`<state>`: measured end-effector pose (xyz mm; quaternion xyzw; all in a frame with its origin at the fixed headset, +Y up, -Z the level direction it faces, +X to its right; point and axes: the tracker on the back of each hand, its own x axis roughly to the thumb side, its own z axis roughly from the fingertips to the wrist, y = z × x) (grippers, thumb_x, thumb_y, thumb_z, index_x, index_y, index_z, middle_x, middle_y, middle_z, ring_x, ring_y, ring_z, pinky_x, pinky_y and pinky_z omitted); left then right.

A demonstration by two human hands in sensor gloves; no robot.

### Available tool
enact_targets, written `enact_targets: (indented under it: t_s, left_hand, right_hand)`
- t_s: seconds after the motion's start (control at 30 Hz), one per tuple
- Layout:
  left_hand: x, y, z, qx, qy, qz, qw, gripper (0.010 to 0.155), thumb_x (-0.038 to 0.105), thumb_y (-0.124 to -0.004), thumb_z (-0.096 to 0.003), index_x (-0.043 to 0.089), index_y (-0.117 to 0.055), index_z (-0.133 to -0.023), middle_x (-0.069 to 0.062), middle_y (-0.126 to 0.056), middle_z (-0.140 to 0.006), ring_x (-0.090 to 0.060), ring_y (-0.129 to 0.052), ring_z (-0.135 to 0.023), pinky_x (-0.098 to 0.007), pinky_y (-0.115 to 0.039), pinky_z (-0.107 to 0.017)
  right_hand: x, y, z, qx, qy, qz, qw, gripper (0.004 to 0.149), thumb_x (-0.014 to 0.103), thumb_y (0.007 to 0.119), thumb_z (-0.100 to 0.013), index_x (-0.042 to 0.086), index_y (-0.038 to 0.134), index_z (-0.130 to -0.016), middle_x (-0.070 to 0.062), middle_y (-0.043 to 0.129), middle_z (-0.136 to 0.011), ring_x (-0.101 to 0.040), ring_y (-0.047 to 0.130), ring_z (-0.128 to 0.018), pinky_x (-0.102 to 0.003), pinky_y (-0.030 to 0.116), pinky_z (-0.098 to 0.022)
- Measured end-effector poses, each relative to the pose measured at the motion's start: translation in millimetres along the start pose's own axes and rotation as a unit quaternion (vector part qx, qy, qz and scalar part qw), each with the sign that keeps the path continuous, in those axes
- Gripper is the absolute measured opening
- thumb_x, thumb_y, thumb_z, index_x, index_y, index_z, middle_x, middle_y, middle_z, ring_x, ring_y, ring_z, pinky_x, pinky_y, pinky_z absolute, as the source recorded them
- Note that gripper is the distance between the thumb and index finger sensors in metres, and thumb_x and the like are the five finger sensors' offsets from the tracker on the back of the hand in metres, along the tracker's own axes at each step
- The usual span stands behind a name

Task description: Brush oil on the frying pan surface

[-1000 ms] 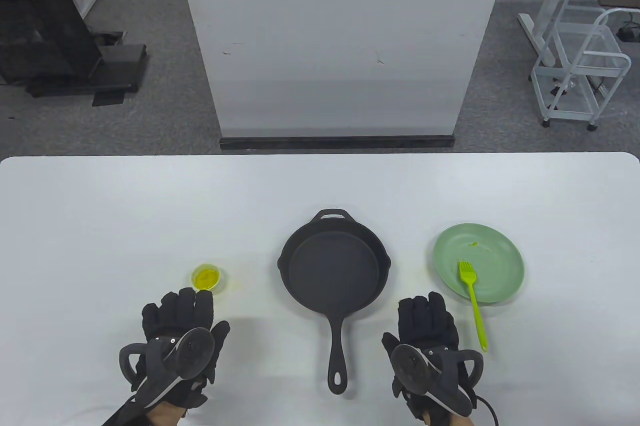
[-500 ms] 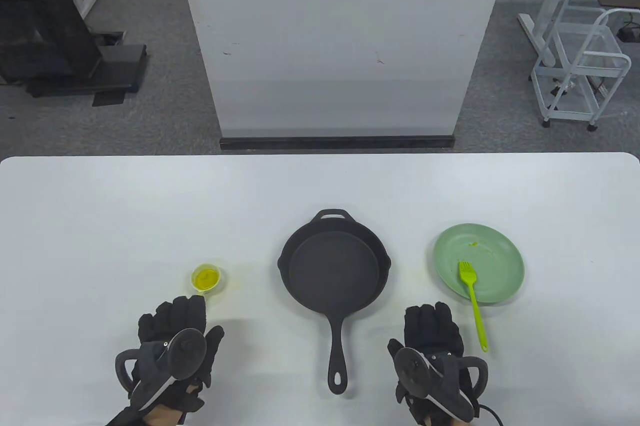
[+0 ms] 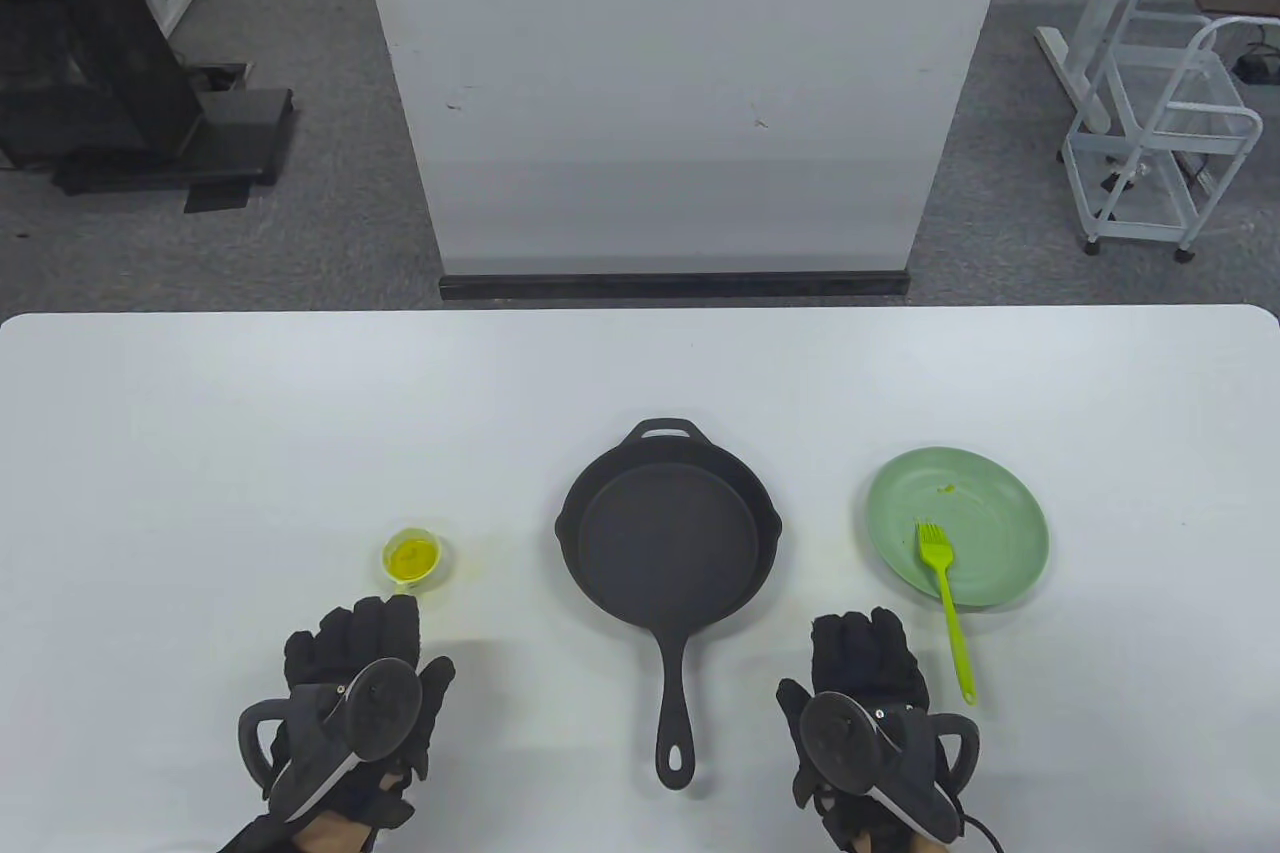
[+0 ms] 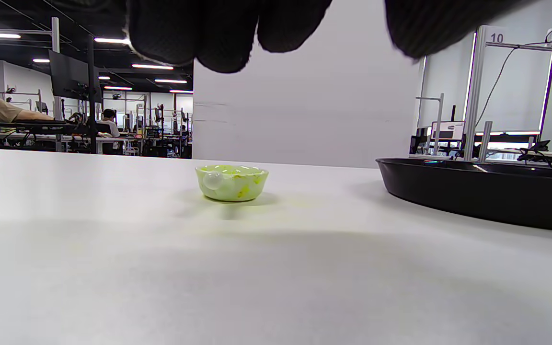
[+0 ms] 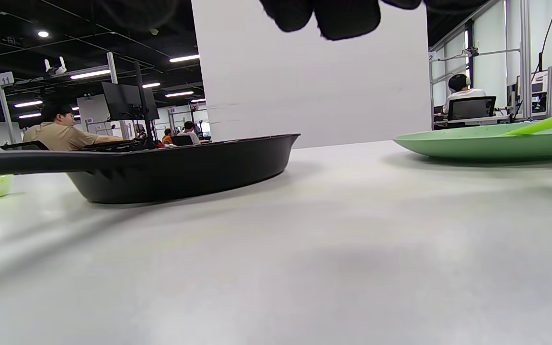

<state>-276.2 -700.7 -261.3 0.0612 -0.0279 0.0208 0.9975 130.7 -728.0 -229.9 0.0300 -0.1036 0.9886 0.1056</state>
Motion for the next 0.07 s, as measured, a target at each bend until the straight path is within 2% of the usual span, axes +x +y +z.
enact_targets:
  t_s: [0.07]
  left_hand:
    - [0.2, -0.1, 0.2, -0.001, 0.000, 0.001, 1.000, 0.072, 0.058, -0.064, -0.0474, 0.020, -0.044, -0.106, -0.012, -0.051, -0.110, -0.046, -0.054, -0.099, -0.071, -0.040, -0.071]
  right_hand:
    - [-0.8, 0.3, 0.1, 0.001, 0.002, -0.004, 1.000, 0.071, 0.049, 0.068, -0.042, 0.006, 0.054, -0.097, -0.027, 0.054, -0.099, -0.056, 0.045, -0.093, -0.062, 0.055, -0.062]
